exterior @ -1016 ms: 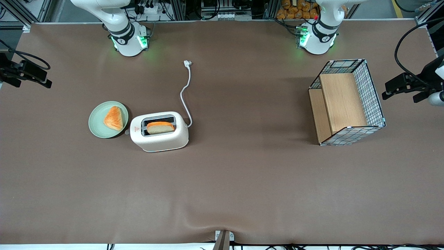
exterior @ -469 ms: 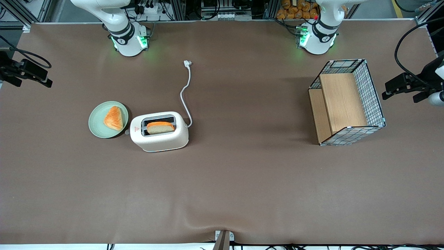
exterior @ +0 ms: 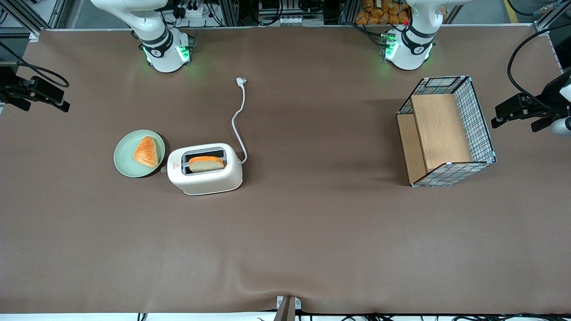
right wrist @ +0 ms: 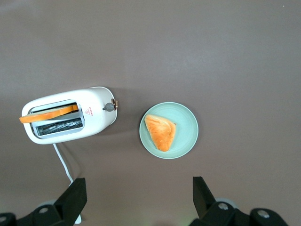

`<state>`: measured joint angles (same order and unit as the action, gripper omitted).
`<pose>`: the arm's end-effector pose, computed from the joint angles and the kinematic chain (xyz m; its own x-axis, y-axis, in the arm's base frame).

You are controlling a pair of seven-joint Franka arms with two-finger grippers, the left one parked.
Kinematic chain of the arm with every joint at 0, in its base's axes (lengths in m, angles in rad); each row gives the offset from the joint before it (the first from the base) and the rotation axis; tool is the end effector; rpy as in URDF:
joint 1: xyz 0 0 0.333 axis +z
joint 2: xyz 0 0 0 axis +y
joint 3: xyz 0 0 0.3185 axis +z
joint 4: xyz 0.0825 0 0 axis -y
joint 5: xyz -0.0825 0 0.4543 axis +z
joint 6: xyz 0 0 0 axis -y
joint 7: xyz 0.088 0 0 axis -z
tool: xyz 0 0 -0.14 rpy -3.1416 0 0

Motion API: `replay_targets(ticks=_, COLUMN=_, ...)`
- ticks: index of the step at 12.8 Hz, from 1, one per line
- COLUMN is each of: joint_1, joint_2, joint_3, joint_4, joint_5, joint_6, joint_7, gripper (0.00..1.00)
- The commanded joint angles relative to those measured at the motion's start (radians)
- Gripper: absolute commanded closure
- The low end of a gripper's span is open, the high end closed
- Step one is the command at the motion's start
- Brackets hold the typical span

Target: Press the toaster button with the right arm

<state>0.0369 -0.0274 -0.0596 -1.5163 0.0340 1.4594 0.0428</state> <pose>0.6036 -0.0091 0.6306 0.9976 -0.0616 -0.0310 -0.0626 -0.9975 -0.0342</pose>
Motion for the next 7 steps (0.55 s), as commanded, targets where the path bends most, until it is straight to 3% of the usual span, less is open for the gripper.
replay_targets(ticks=1, joint_1=0.000, joint_2=-0.039, joint_3=0.009, joint_4=-0.042, joint_5=-0.029, joint_6=0.022, joint_7=-0.014, gripper=0.00)
replay_targets(ticks=7, joint_1=0.001, joint_2=-0.031, joint_3=0.011, joint_4=-0.024, joint_5=-0.031, joint_6=0.012, joint_7=-0.014, gripper=0.00)
